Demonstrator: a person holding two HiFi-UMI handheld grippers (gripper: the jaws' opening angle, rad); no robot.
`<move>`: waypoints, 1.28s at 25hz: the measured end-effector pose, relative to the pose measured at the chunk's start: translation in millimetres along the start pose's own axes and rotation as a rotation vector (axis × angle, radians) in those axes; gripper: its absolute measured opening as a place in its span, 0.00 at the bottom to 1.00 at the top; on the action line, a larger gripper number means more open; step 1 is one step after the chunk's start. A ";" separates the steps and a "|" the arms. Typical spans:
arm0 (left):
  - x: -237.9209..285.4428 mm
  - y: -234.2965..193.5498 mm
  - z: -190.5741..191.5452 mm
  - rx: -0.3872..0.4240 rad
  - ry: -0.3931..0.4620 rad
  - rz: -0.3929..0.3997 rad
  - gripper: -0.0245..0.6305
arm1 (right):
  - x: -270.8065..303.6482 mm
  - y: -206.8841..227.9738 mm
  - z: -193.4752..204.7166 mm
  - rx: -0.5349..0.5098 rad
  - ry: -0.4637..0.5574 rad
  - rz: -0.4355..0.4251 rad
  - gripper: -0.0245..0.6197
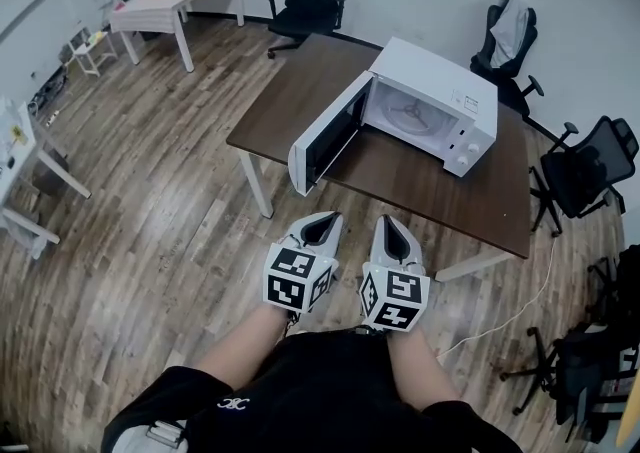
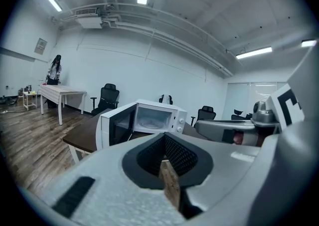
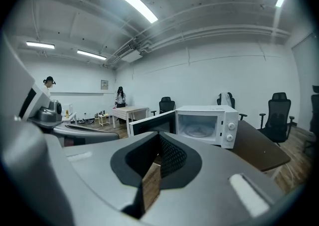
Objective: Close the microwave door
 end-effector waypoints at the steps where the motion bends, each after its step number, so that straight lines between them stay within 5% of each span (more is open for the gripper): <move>1: 2.5 -3.7 -0.2 -0.004 -0.007 0.001 0.06 | 3.6 -1.2 -1.3 0.002 0.002 0.000 0.05; 12: 43.7 -9.2 -6.0 -0.001 -0.039 0.004 0.06 | 44.9 20.8 -10.1 0.001 0.009 -0.035 0.05; 19: 94.4 4.5 -25.0 0.013 -0.044 -0.028 0.06 | 79.4 70.4 -26.2 0.014 0.019 -0.071 0.05; 32: 181.9 17.8 -52.2 -0.023 -0.062 -0.211 0.05 | 149.1 160.5 -46.0 0.045 0.002 -0.223 0.05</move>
Point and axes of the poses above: the fingertips, and each gripper's own axes: x forward along the fingers, y to its right, z out of its underside, the point moved 9 cm from there along -x, backward along the fingers, and after that the axes turned 6 degrees about -z, right-handed, at the moved point
